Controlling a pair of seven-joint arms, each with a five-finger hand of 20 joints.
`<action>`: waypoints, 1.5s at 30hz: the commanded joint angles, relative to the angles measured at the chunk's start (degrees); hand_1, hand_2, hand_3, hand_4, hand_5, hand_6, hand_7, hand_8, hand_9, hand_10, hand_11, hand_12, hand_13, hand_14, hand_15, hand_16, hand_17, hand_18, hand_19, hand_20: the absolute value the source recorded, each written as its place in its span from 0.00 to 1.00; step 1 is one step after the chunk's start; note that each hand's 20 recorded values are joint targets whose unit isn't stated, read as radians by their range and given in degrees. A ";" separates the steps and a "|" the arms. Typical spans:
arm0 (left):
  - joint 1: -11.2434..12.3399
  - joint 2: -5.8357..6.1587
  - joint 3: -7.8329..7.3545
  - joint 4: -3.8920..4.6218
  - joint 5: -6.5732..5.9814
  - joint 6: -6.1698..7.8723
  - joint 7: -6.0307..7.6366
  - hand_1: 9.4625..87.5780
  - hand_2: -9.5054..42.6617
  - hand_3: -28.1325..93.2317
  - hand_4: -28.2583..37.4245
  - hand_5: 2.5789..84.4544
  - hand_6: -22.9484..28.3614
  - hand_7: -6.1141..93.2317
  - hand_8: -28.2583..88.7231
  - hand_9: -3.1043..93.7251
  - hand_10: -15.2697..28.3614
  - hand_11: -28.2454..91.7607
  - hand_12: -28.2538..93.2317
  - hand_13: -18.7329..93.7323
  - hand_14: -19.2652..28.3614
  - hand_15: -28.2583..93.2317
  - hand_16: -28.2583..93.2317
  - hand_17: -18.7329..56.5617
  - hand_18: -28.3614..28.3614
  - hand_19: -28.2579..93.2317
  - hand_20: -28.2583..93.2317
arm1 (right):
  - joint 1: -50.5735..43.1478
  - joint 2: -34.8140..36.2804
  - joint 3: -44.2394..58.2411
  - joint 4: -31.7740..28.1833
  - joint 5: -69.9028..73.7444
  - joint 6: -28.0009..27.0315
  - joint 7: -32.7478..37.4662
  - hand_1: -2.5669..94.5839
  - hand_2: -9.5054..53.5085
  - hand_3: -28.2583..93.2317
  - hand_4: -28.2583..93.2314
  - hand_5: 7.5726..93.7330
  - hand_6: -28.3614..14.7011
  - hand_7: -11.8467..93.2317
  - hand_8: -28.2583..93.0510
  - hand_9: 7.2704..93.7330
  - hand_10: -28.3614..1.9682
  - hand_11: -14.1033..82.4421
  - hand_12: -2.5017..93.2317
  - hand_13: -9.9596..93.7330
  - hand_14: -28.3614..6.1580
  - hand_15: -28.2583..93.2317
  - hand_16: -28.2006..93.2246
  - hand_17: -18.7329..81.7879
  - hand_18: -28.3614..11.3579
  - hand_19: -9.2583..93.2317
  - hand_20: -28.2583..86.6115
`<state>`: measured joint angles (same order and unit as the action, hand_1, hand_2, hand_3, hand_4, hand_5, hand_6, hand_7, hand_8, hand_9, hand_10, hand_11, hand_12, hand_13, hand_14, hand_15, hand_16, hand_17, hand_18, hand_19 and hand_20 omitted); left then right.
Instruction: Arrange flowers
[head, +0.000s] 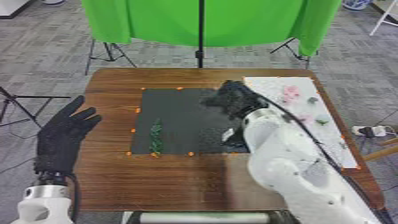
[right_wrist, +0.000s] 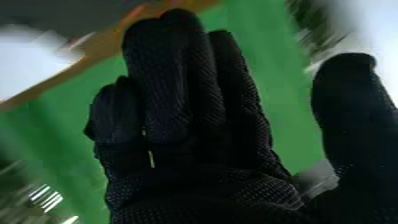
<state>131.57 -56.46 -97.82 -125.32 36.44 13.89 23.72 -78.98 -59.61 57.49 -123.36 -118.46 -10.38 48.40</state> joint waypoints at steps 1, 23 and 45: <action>1.14 0.31 0.85 0.03 -1.01 0.95 1.80 0.18 0.36 0.85 0.09 0.43 0.62 0.19 0.17 0.42 0.81 0.46 0.34 0.40 0.95 0.67 0.18 0.14 0.92 0.64 0.43 | -15.56 14.79 19.18 1.45 -1.04 2.92 8.96 0.32 0.15 0.82 0.04 0.64 0.48 0.21 0.15 0.67 0.16 0.40 0.18 0.71 0.28 0.77 0.30 0.56 0.01 1.00 0.44; 0.68 1.24 1.84 0.36 -1.42 0.97 1.98 0.19 0.36 0.85 0.09 0.43 0.62 0.19 0.17 0.42 0.81 0.46 0.34 0.40 0.95 0.67 0.18 0.14 0.91 0.64 0.43 | -30.50 19.94 28.29 3.59 -1.97 -5.29 15.01 0.37 0.07 0.83 0.04 0.63 0.49 0.21 0.15 0.65 0.16 0.39 0.18 0.69 0.27 0.78 0.29 0.53 0.00 1.00 0.42; 1.77 2.42 1.92 0.32 -2.69 1.90 3.12 0.19 0.36 0.85 0.09 0.43 0.62 0.19 0.17 0.42 0.81 0.46 0.34 0.40 0.95 0.67 0.18 0.14 0.91 0.64 0.43 | -27.95 22.35 22.48 4.15 -12.87 1.27 10.58 0.63 0.00 0.74 0.00 0.96 0.64 0.25 0.27 0.96 0.57 0.48 0.27 0.90 0.59 0.75 0.36 0.67 0.14 1.00 0.56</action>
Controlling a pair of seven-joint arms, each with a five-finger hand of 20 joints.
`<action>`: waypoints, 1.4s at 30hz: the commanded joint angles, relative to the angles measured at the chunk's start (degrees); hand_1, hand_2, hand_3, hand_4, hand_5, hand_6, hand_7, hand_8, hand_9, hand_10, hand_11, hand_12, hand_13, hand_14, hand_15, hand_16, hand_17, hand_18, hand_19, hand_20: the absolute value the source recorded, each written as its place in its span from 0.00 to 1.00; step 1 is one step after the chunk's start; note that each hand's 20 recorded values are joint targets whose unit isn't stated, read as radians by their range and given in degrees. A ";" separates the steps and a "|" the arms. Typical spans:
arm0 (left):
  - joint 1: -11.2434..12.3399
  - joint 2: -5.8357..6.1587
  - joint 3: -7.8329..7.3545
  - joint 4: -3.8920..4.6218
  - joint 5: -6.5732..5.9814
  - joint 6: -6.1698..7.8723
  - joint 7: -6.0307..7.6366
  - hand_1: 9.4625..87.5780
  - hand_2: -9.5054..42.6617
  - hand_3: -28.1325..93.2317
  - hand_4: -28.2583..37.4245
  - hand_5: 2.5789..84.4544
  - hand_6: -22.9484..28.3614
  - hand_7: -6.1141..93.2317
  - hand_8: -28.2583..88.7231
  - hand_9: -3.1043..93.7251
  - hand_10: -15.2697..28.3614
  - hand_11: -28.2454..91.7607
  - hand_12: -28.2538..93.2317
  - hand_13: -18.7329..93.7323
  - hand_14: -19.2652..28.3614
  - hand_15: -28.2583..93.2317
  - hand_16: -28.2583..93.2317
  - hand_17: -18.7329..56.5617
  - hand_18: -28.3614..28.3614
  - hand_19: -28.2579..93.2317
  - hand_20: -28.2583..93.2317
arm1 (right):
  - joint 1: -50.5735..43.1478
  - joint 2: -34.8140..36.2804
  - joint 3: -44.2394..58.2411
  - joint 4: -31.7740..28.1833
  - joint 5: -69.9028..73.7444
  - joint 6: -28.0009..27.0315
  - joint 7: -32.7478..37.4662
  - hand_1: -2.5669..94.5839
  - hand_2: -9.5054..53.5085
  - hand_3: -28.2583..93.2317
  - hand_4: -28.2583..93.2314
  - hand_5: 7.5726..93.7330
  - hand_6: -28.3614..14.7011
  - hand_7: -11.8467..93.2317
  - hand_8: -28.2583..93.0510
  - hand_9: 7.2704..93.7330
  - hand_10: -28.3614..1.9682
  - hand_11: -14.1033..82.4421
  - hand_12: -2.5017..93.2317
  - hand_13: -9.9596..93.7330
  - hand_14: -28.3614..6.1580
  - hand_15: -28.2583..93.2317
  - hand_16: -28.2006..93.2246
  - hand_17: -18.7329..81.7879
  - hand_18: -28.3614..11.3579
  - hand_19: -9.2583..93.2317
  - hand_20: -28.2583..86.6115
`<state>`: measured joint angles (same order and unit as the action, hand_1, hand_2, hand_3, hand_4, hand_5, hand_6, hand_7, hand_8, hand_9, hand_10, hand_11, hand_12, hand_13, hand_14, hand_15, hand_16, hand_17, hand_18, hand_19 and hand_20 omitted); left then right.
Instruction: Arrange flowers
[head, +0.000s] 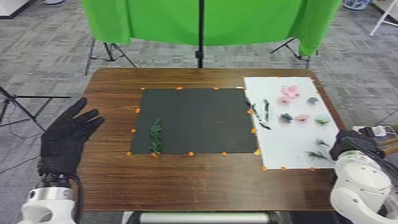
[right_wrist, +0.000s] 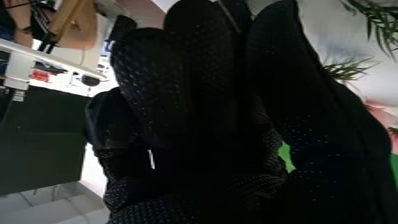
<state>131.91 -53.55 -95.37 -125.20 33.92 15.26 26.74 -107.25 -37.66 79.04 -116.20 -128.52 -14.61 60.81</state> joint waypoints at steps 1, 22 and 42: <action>1.39 -0.88 -0.81 0.19 0.13 0.39 -0.46 0.19 0.36 0.85 0.09 0.43 0.62 0.19 0.17 0.42 0.81 0.46 0.34 0.40 0.95 0.67 0.18 0.14 0.91 0.64 0.43 | 0.63 0.13 0.97 -4.15 -3.24 5.63 -2.17 0.63 0.00 0.75 0.00 0.96 0.64 0.26 0.27 0.97 0.56 0.48 0.27 0.90 0.59 0.75 0.36 0.67 0.14 1.00 0.57; 2.38 -0.70 -1.66 -0.86 0.36 1.83 -0.42 0.19 0.36 0.85 0.10 0.43 0.62 0.19 0.17 0.42 0.81 0.46 0.34 0.40 0.95 0.67 0.18 0.14 0.91 0.64 0.43 | 33.85 -29.10 -35.72 1.42 -8.23 -2.83 -14.07 0.61 0.00 0.80 0.00 0.98 0.63 0.27 0.29 1.00 0.55 0.51 0.26 0.93 0.59 0.77 0.37 0.70 0.12 1.00 0.65; 0.79 -1.72 -2.19 -0.77 2.41 -0.18 -3.75 0.19 0.35 0.85 0.10 0.43 0.62 0.19 0.17 0.42 0.81 0.46 0.34 0.40 0.95 0.67 0.18 0.14 0.92 0.64 0.44 | 37.88 -36.21 -44.94 14.06 -11.64 -6.83 -11.78 0.54 0.00 0.80 0.01 1.00 0.63 0.32 0.29 1.00 0.55 0.62 0.24 0.93 0.54 0.83 0.37 0.72 0.08 1.00 0.73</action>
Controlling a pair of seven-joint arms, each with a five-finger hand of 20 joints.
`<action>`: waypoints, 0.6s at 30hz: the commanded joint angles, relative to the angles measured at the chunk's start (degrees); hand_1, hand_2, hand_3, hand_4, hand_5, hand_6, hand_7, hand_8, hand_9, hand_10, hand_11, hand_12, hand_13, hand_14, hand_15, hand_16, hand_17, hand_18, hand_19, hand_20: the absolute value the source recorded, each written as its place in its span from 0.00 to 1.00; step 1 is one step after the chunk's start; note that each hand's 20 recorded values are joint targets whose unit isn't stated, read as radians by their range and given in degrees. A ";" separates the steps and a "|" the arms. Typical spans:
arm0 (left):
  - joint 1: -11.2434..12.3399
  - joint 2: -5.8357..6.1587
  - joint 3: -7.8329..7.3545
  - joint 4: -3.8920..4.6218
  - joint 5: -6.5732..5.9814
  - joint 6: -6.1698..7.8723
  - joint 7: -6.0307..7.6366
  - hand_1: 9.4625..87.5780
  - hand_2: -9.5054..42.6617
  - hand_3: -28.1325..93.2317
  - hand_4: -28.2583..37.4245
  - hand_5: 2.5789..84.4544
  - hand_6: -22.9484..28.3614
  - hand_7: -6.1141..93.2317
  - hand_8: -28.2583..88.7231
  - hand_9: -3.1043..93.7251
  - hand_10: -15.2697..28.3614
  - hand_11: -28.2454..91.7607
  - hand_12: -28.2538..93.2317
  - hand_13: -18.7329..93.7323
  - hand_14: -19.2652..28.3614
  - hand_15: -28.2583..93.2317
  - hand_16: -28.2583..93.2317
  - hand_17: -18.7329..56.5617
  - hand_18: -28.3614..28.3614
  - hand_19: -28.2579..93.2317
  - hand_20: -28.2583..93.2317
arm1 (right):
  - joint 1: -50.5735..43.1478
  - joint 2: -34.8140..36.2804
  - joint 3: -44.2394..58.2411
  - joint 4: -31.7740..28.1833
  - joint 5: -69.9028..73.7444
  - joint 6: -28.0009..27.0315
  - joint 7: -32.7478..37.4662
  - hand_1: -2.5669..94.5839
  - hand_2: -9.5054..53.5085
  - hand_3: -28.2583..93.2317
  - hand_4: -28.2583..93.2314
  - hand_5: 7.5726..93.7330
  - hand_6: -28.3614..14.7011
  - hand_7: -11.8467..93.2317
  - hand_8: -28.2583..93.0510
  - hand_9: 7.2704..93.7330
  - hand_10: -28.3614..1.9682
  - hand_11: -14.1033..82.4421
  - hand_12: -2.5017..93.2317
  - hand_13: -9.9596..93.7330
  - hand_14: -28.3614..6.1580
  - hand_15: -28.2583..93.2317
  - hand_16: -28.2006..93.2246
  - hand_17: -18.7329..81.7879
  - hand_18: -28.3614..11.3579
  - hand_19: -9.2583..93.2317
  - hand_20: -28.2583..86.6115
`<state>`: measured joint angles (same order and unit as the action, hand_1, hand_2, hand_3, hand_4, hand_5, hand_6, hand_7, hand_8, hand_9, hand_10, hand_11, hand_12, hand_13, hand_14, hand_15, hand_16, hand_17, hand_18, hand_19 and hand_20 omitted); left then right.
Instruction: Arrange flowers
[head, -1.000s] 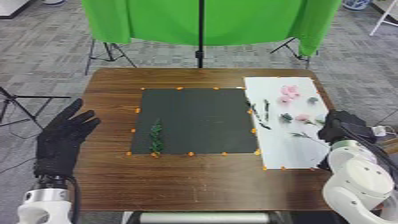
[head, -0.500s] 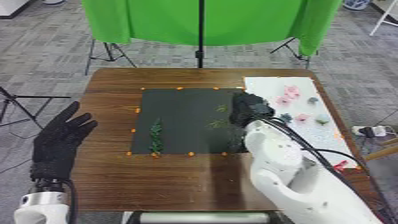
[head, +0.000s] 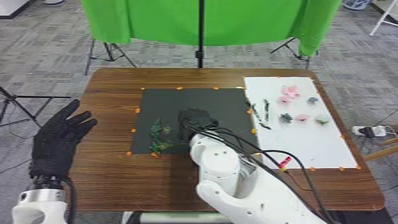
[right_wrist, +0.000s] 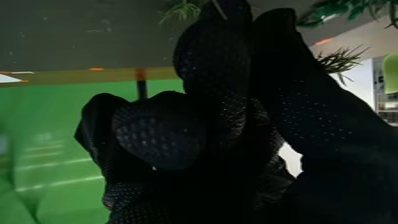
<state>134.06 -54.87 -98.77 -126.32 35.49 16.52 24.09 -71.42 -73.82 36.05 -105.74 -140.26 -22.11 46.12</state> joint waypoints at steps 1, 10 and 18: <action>-1.74 -0.69 1.38 0.50 1.15 -1.75 -1.36 0.19 0.35 0.85 0.10 0.43 0.62 0.19 0.17 0.42 0.81 0.46 0.34 0.40 0.95 0.67 0.18 0.14 0.92 0.64 0.44 | 2.50 0.30 -2.48 4.12 0.49 1.60 3.53 0.53 0.00 0.81 0.01 1.00 0.63 0.32 0.28 1.00 0.55 0.62 0.24 0.93 0.54 0.83 0.37 0.72 0.08 1.00 0.74; -3.17 -1.56 1.86 1.06 2.06 -2.97 -3.58 0.19 0.35 0.85 0.10 0.43 0.62 0.19 0.17 0.42 0.81 0.46 0.34 0.40 0.95 0.67 0.18 0.14 0.92 0.64 0.44 | 1.70 -0.43 -2.20 4.83 0.70 0.94 6.28 0.49 0.10 0.83 0.01 1.00 0.66 0.27 0.24 1.00 0.55 0.65 0.22 0.96 0.54 0.82 0.37 0.74 0.06 1.00 0.75; -4.82 -1.49 2.61 1.47 2.34 -3.29 -4.20 0.20 0.35 0.86 0.11 0.44 0.62 0.19 0.17 0.42 0.81 0.46 0.34 0.40 0.94 0.67 0.18 0.14 0.92 0.64 0.44 | 1.58 -0.87 -2.37 3.86 0.49 2.96 4.40 0.44 0.17 0.82 0.03 1.00 0.67 0.32 0.11 1.00 0.55 0.69 0.19 0.98 0.54 0.81 0.38 0.76 0.05 1.00 0.77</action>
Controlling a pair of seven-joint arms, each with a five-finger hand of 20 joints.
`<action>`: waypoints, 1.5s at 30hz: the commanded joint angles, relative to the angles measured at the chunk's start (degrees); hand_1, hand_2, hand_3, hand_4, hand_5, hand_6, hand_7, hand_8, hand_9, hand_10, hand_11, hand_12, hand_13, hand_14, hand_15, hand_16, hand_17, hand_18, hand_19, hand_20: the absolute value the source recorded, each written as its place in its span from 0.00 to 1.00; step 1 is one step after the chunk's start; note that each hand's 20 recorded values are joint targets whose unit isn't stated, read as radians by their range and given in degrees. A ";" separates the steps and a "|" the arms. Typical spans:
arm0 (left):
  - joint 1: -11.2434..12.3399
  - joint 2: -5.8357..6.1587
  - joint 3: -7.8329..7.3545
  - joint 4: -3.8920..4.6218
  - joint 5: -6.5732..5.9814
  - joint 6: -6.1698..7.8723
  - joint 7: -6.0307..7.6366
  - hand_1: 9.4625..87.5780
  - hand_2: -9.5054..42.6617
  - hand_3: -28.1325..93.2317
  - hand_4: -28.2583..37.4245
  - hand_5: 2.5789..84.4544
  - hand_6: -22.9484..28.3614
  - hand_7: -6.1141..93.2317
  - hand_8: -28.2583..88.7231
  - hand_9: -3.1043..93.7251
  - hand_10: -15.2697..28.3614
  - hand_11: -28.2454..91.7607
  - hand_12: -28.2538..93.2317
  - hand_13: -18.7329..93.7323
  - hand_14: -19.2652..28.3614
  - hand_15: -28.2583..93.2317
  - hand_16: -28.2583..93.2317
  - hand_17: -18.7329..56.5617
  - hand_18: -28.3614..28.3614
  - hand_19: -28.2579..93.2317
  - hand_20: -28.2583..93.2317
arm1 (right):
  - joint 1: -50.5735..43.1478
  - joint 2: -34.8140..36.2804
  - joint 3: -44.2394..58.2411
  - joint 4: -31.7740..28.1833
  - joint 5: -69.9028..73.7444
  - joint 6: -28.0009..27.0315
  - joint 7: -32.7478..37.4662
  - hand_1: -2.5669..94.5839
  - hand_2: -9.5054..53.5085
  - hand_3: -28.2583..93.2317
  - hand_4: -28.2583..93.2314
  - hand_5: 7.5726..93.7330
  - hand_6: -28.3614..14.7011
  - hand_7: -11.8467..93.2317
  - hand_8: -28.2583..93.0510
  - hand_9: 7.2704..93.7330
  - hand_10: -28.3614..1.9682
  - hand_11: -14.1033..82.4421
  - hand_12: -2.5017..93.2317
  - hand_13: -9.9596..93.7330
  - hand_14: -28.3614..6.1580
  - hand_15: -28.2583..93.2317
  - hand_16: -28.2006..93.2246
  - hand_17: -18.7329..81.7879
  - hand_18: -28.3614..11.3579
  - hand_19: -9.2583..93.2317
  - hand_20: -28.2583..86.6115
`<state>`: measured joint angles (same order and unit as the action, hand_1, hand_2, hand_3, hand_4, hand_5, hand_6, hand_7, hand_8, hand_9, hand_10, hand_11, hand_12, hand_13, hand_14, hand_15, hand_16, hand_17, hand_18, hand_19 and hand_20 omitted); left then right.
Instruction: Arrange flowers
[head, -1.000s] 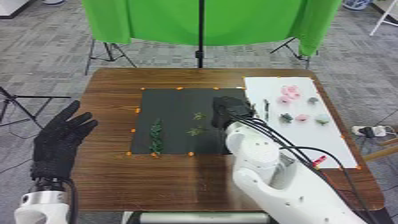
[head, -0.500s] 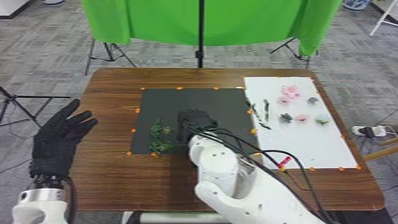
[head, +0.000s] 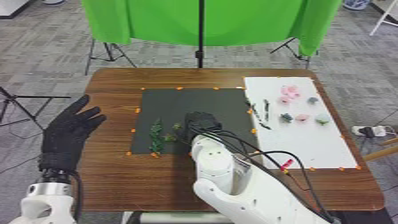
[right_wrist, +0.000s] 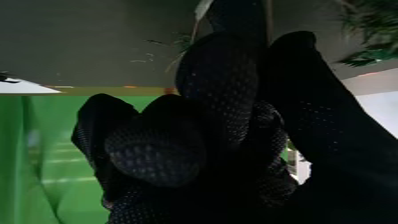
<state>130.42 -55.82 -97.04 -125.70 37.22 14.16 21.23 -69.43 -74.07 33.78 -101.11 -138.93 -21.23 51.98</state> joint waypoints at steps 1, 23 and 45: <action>-1.31 -0.48 1.05 0.90 0.67 -0.95 -1.31 0.20 0.35 0.85 0.11 0.44 0.62 0.19 0.17 0.42 0.81 0.46 0.34 0.40 0.95 0.67 0.18 0.14 0.92 0.64 0.44 | -0.20 -0.55 -0.32 -0.63 -1.03 2.14 -1.36 0.43 0.18 0.82 0.03 1.00 0.67 0.32 0.10 1.00 0.55 0.69 0.19 0.98 0.54 0.81 0.39 0.76 0.05 1.00 0.77; 2.21 -1.93 -0.28 -0.15 0.10 -0.20 0.06 0.20 0.35 0.85 0.12 0.44 0.63 0.18 0.17 0.42 0.81 0.46 0.34 0.40 0.94 0.67 0.18 0.14 0.92 0.64 0.44 | -3.26 12.68 14.92 -9.73 2.82 12.61 3.03 0.35 0.12 0.80 0.05 0.83 0.55 0.22 0.14 0.91 0.38 0.46 0.21 0.85 0.41 0.75 0.35 0.60 0.01 1.00 0.55; 2.27 -2.23 0.32 0.01 0.07 -0.36 0.40 0.20 0.35 0.85 0.12 0.44 0.63 0.18 0.17 0.42 0.81 0.46 0.34 0.40 0.94 0.67 0.18 0.14 0.91 0.64 0.44 | -3.54 14.65 17.44 -0.12 9.62 3.64 12.42 0.34 0.04 0.83 0.04 0.56 0.36 0.18 0.15 0.67 0.10 0.54 0.19 0.69 0.23 0.85 0.29 0.51 0.00 1.00 0.49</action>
<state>131.97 -57.54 -96.71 -125.89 37.38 13.96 21.58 -72.14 -58.10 51.82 -102.16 -129.67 -14.60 63.46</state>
